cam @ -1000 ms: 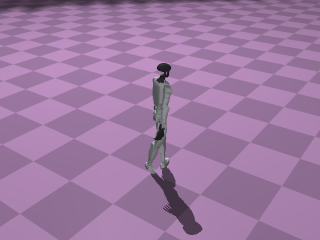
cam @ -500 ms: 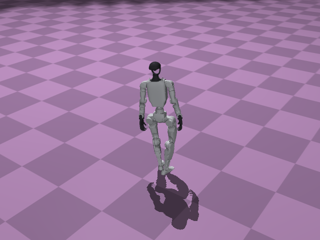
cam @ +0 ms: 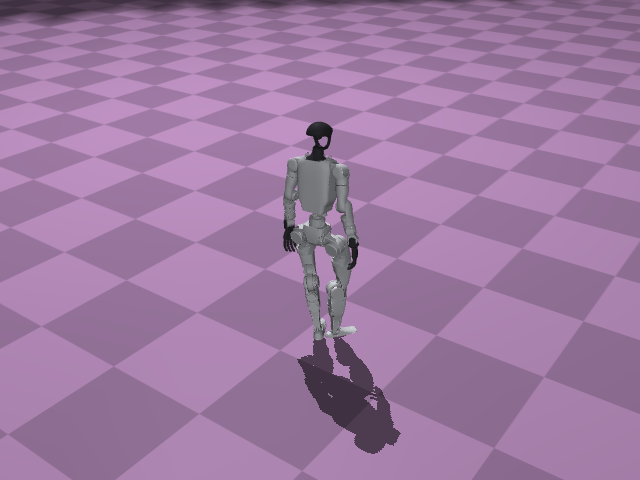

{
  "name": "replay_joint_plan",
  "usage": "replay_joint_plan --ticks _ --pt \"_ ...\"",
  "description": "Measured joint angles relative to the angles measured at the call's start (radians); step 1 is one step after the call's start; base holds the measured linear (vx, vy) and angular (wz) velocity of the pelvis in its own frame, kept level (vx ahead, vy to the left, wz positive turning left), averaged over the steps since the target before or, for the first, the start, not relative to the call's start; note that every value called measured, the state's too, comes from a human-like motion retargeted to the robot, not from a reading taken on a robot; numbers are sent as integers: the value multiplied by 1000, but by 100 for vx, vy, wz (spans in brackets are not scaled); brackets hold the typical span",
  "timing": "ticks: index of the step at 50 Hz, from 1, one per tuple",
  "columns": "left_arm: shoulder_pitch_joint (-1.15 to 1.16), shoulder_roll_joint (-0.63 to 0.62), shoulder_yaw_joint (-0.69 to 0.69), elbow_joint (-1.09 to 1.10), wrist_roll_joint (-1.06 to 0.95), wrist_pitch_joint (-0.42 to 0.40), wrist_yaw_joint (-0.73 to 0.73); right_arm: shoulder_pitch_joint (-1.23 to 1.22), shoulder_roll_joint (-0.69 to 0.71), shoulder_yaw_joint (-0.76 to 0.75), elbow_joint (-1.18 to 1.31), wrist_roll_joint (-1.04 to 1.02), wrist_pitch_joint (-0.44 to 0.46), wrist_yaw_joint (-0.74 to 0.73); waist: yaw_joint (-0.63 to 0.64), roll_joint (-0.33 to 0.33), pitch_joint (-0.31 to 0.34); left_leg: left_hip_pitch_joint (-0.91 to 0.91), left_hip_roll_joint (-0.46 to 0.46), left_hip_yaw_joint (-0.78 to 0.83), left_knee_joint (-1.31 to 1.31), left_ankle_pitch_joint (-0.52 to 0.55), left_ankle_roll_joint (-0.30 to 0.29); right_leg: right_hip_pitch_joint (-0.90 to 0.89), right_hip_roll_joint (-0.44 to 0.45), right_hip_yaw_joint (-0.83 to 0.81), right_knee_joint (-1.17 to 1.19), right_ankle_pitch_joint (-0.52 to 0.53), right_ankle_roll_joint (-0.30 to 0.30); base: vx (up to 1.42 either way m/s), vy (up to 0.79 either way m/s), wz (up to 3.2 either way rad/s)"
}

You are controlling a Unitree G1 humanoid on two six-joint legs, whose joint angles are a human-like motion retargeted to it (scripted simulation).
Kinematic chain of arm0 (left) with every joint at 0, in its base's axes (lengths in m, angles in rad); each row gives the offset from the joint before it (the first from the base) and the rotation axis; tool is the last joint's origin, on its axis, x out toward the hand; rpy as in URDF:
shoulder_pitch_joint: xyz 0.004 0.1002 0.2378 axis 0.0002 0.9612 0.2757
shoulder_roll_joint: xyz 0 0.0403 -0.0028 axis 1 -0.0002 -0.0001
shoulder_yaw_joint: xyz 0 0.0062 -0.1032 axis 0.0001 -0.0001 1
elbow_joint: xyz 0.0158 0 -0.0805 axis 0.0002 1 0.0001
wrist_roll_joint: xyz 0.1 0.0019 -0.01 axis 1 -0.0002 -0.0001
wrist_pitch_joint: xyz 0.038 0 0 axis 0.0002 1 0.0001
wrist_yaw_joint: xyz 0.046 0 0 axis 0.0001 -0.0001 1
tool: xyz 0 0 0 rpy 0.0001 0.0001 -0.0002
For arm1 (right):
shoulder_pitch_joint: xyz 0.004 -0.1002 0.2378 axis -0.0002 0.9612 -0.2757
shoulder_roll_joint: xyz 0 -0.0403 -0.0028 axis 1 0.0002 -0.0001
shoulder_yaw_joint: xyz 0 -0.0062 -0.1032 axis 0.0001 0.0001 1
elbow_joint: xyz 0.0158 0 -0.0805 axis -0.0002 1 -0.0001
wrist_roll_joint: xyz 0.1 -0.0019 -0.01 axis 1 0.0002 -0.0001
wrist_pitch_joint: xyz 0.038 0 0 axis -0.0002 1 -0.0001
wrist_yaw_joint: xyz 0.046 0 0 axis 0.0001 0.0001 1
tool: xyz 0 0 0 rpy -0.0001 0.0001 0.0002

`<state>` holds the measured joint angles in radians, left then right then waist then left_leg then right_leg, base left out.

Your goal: In place motions

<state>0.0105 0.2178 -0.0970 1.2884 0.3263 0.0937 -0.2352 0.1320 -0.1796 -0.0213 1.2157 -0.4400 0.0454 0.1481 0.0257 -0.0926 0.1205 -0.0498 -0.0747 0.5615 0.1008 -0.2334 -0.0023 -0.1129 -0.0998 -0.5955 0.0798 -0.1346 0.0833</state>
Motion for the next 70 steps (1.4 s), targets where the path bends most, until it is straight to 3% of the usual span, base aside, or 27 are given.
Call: replay_joint_plan --ticks 8,14,16,18,20,23,28,29,34,40,45,47,48,50,51,54,60,70 --pt "8 11 61 55 31 12 12 -40 -35 -62 56 95 27 -39 -89 32 -24 45 80 287 10 -59 -78 62 -34 -358 7 9 23 -27 -9 -269" --pt "37 -75 231 146 4 44 22 -108 -48 -136 222 176 69 -116 56 98 -94 115 112 557 -40 -38 -169 148 -4 -679 43 2 -35 -12 -1 -400" --pt "53 -101 280 169 -31 44 38 -127 -48 -164 296 227 79 -130 107 116 -131 132 127 620 -35 -8 -200 160 0 -663 64 10 -51 8 -6 -338" --pt "68 -114 308 185 -64 39 50 -135 -41 -188 349 278 83 -124 114 111 -151 158 130 655 -4 32 -218 171 -10 -593 61 -2 -1 13 -19 -202" --pt "77 -108 321 200 -83 37 54 -135 -20 -192 380 322 77 -109 96 88 -150 207 130 659 50 87 -215 149 4 -443 48 -38 -26 21 -25 -132" --pt "98 -85 310 218 -58 42 64 -124 18 -151 399 330 60 -97 74 21 -165 218 176 535 189 234 -144 163 -75 -418 68 -39 -32 25 -35 -114" --pt "131 -52 263 260 -50 45 69 -124 59 -20 324 101 61 -182 70 -72 -154 147 227 206 500 409 86 178 -115 -225 52 -41 -49 19 -38 -199" --pt "134 -55 263 268 -45 48 65 -128 56 15 299 53 59 -189 76 -73 -154 125 225 143 543 430 101 168 -108 -171 53 -37 -58 12 -27 -289" --pt "137 -88 286 255 -66 44 44 -215 19 188 203 -79 41 -164 86 -39 -122 19 173 -79 649 446 30 123 -27 91 43 13 -110 2 -25 -338" --pt "118 -84 285 185 -52 34 11 -314 3 225 136 -55 25 -43 44 -27 -88 -59 132 -137 508 330 95 69 43 363 40 100 -137 0 -11 -289" --pt "77 -49 270 138 -50 36 23 -309 -11 159 110 33 17 1 70 0 -69 -107 -20 -517 242 240 81 69 136 583 16 168 -142 5 0 -253" --pt "55 -40 267 122 -56 35 28 -287 -32 128 108 41 13 -39 78 22 -69 -100 -66 -683 150 278 41 77 169 622 17 176 -137 13 6 -174" --pt "46 -39 265 114 -61 34 28 -272 -43 112 111 35 13 -66 64 20 -72 -107 -73 -706 141 282 52 78 166 634 20 176 -132 16 8 -81" --pt "22 -34 260 101 -72 29 24 -245 -63 79 128 9 24 -114 3 24 -91 -96 38 -414 169 237 57 63 166 626 32 170 -129 13 8 -3" --pt "9 -32 253 97 -76 28 22 -228 -70 60 139 -2 39 -128 -20 23 -91 -79 37 -376 146 236 72 64 167 626 35 169 -131 6 8 16" --pt "-44 -29 223 90 -72 28 19 -194 -83 -5 185 -11 88 -157 -84 23 -73 -67 17 -415 125 239 59 71 159 620 43 166 -127 -4 10 -12" --pt "-74 -12 139 69 -14 10 8 -125 -89 -110 275 75 107 -113 -89 35 -94 -54 45 -256 68 218 74 5 201 708 87 145 -141 0 7 -121" --pt "-37 -16 56 230 22 44 18 -105 -26 -64 228 93 59 -162 -105 49 -62 65 123 124 -19 179 42 15 72 196 26 -30 -141 -15 -3 -245"
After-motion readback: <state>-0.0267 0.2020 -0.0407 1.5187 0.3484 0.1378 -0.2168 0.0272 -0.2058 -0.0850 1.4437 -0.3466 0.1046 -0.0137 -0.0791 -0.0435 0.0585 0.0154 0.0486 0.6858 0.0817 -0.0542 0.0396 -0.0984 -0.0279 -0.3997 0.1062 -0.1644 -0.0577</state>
